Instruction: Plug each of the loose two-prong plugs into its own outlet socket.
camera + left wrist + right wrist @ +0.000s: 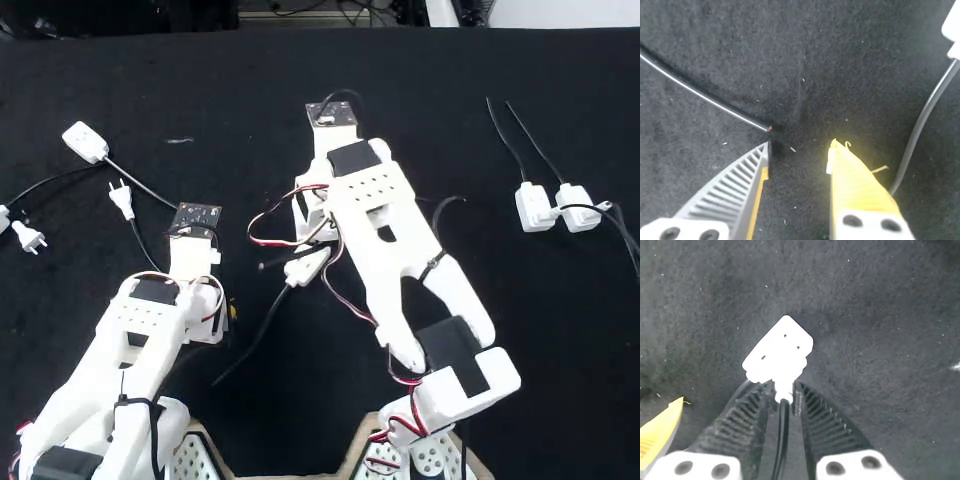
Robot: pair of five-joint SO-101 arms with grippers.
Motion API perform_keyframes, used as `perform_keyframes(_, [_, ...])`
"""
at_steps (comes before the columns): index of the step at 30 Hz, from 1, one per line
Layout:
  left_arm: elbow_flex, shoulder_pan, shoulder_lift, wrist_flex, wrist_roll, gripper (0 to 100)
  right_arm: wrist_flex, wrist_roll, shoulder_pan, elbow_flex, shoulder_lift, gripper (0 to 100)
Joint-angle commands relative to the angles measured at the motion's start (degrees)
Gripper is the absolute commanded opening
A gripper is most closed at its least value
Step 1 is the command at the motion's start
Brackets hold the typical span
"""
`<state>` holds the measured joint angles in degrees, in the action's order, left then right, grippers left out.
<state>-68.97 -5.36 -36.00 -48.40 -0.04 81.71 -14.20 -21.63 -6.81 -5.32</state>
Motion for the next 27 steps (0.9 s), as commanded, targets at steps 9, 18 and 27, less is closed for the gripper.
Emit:
perform_keyframes(9, [0.22,0.84,-1.41,0.18,0.09,20,-3.16,2.2,-0.97,0.48,0.4,1.1])
perform_keyframes(18, [0.31,0.75,-1.41,0.18,0.09,20,3.69,6.42,-0.79,2.86,0.4,1.0])
perform_keyframes(27, [0.4,0.84,-1.41,0.26,0.18,20,8.53,7.56,-0.79,8.13,-0.92,1.0])
